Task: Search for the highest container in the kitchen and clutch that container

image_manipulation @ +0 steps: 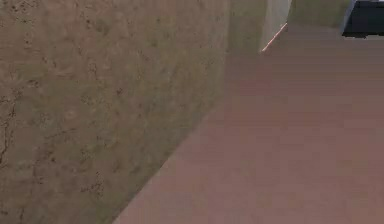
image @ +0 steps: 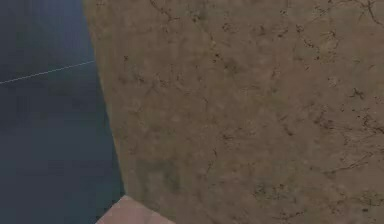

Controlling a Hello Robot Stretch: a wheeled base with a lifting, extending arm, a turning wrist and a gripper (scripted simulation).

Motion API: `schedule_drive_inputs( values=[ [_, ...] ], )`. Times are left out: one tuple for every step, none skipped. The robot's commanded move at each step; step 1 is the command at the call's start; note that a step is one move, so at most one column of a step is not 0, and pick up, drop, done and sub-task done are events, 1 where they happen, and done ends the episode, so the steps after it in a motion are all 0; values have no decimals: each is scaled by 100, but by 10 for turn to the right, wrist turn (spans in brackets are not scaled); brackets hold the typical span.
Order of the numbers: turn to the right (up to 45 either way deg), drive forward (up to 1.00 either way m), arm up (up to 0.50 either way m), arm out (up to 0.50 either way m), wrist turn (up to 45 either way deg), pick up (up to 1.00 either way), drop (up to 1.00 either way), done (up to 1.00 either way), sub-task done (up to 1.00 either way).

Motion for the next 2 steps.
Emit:
schedule_drive_inputs(
  values=[
    [450,0,0,0,0,0,0,0,0],
    [420,0,0,0,0,0,0,0,0]
  ],
)
